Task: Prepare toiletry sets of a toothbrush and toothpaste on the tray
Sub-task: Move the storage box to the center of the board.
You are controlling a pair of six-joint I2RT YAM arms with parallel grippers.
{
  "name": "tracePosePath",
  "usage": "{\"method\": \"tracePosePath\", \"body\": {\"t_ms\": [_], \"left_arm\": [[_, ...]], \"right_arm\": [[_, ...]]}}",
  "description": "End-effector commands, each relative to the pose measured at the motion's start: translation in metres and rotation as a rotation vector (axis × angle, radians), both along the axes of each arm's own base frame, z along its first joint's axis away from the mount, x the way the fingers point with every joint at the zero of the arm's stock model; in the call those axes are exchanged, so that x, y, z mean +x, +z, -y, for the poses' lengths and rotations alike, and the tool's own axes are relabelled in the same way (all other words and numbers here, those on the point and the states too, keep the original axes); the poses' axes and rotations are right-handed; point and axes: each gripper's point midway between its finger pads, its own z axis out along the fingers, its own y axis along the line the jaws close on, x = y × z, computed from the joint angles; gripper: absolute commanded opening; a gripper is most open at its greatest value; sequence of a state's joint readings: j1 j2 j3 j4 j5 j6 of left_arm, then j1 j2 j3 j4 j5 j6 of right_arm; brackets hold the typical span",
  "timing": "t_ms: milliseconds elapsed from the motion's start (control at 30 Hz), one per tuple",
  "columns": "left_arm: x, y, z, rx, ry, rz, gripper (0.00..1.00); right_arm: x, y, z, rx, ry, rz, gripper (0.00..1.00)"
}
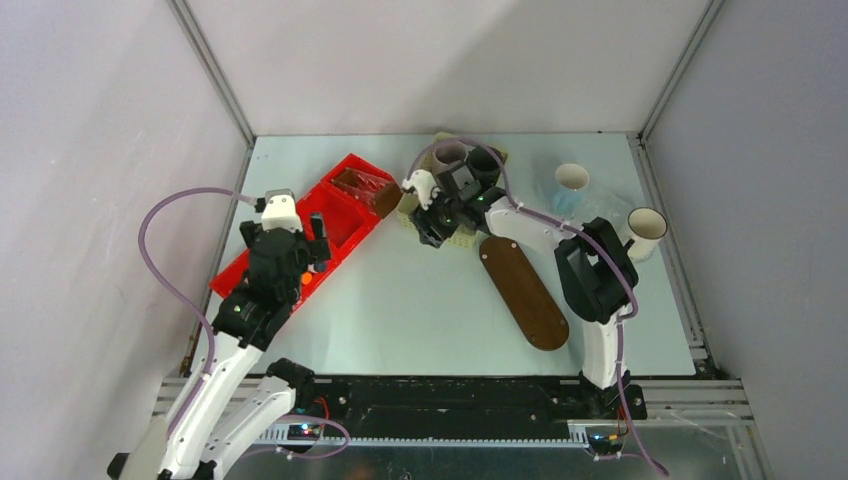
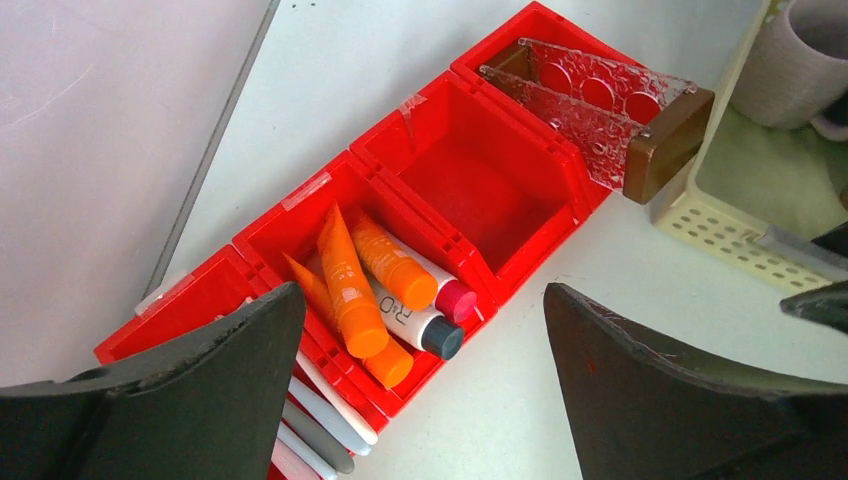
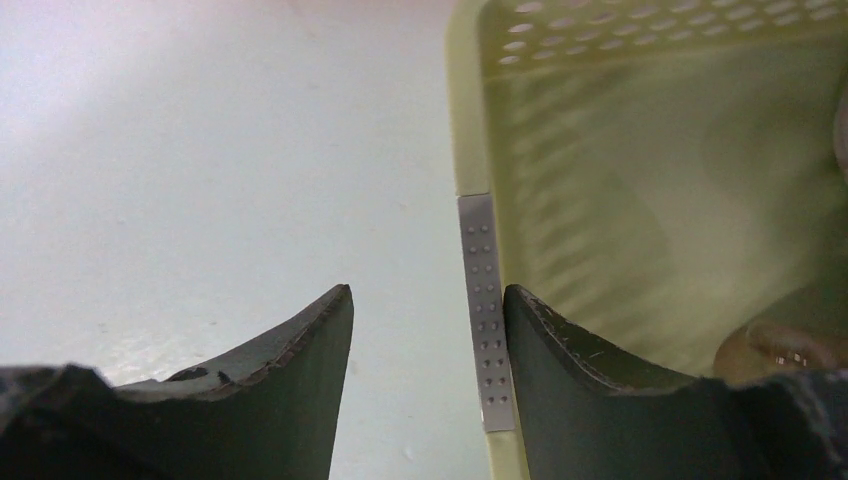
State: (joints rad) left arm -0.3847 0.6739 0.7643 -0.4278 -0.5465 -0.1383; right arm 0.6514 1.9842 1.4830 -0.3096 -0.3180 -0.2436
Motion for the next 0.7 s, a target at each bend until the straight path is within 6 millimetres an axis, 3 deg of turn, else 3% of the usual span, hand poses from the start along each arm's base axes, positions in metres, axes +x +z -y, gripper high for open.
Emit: {"method": "tracePosePath", "body": {"t_ms": [0,167,333,433,667], "left_arm": [[0.004,0.005,-0.002,0.006,0.006,0.025,0.96],[0.005,0.004,0.000,0.005,0.002,0.020,0.96],[0.005,0.004,0.000,0.004,0.001,0.020,0.96],[0.005,0.004,0.000,0.004,-0.001,0.019,0.96],[0.006,0.003,0.001,0.003,-0.005,0.016,0.96]], "right_arm": [[-0.059,0.021,-0.034,0.059,0.115,-0.089,0.59],[-0.051,0.051,-0.038,0.082,0.074,-0.023,0.60],[-0.019,0.083,-0.017,0.060,-0.046,0.113,0.62],[0.005,0.086,0.008,0.013,-0.148,0.165,0.62],[0.049,0.071,0.070,-0.048,-0.437,0.145,0.61]]}}
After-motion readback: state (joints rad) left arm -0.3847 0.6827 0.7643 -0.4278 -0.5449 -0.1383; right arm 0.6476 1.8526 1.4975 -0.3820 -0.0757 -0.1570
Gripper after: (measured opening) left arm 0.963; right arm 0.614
